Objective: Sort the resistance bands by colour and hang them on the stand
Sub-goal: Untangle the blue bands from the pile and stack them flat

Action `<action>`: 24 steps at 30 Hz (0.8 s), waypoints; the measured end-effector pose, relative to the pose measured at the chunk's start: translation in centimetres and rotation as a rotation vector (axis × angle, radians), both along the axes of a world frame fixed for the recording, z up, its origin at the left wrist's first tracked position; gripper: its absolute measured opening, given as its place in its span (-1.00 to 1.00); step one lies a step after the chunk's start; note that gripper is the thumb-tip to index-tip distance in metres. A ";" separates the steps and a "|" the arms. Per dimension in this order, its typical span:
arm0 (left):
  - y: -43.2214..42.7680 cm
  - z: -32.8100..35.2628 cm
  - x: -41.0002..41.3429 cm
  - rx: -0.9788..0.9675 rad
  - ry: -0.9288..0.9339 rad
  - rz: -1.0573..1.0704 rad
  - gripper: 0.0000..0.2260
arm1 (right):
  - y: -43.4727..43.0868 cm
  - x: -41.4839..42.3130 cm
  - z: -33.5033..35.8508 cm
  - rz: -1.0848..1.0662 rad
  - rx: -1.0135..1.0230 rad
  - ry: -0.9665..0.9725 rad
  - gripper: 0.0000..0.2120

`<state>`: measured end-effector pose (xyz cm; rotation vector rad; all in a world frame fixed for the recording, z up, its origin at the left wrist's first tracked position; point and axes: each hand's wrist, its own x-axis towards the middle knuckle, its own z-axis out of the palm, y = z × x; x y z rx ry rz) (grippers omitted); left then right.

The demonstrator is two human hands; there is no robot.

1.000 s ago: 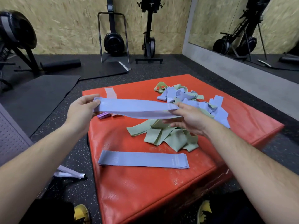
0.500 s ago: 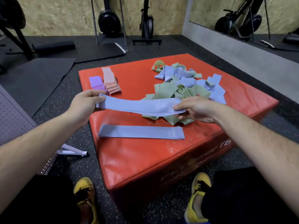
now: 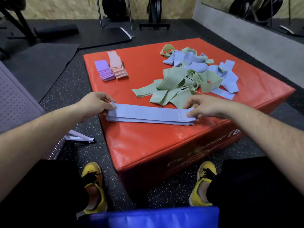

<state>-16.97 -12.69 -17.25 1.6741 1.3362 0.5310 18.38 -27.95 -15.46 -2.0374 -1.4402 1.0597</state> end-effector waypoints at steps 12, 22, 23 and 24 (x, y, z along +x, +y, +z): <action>0.0 -1.4 -0.1 0.549 0.355 -0.386 -0.82 | 0.2 -1.1 -0.8 0.302 0.121 -0.549 -0.70; -1.2 -1.7 1.3 0.569 0.360 -0.712 -0.52 | -0.1 -2.3 -1.0 0.474 0.137 -0.632 -0.52; -1.4 -1.7 1.3 0.575 0.363 -0.717 -0.52 | -0.1 -2.3 -1.0 0.474 0.134 -0.642 -0.53; -1.4 -1.7 1.4 0.586 0.366 -0.720 -0.52 | -0.1 -2.4 -1.0 0.476 0.127 -0.656 -0.53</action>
